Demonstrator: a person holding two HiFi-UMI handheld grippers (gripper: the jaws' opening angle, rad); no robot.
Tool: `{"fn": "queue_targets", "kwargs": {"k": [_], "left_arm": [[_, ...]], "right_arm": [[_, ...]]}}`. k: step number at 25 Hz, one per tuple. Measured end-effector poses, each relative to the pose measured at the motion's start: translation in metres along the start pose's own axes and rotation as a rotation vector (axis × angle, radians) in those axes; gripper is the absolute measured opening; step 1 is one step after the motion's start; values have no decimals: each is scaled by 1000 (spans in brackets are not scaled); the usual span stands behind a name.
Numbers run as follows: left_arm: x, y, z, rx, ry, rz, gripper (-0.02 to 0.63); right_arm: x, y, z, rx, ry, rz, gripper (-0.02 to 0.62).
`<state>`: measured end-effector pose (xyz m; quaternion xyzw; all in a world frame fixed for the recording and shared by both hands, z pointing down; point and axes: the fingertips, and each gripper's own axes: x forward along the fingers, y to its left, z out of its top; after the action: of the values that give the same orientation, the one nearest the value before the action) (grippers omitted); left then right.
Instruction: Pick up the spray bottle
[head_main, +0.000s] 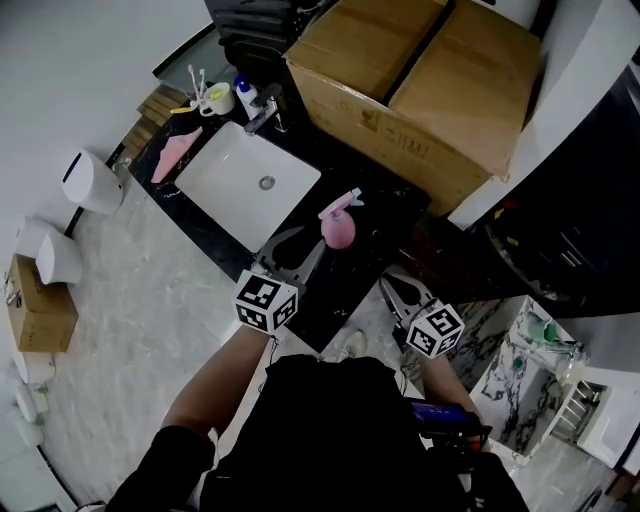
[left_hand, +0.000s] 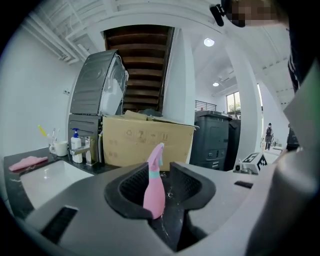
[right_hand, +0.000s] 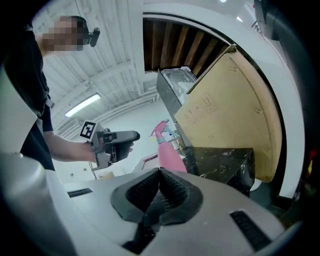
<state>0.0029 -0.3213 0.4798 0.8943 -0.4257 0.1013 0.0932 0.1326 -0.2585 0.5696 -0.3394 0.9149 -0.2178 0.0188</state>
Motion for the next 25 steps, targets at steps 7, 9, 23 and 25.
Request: {"fn": "queue_targets", "kwargs": {"k": [7, 9, 23, 25], "left_arm": [[35, 10, 14, 70, 38, 12, 189], [45, 12, 15, 84, 59, 10, 196], [85, 8, 17, 108, 83, -50, 128], [87, 7, 15, 110, 92, -55, 126]], "right_arm": [[-7, -6, 3, -1, 6, 21, 25], [-7, -5, 3, 2, 1, 20, 25], [-35, -23, -11, 45, -1, -68, 26], [-37, -25, -10, 51, -6, -75, 26]]}}
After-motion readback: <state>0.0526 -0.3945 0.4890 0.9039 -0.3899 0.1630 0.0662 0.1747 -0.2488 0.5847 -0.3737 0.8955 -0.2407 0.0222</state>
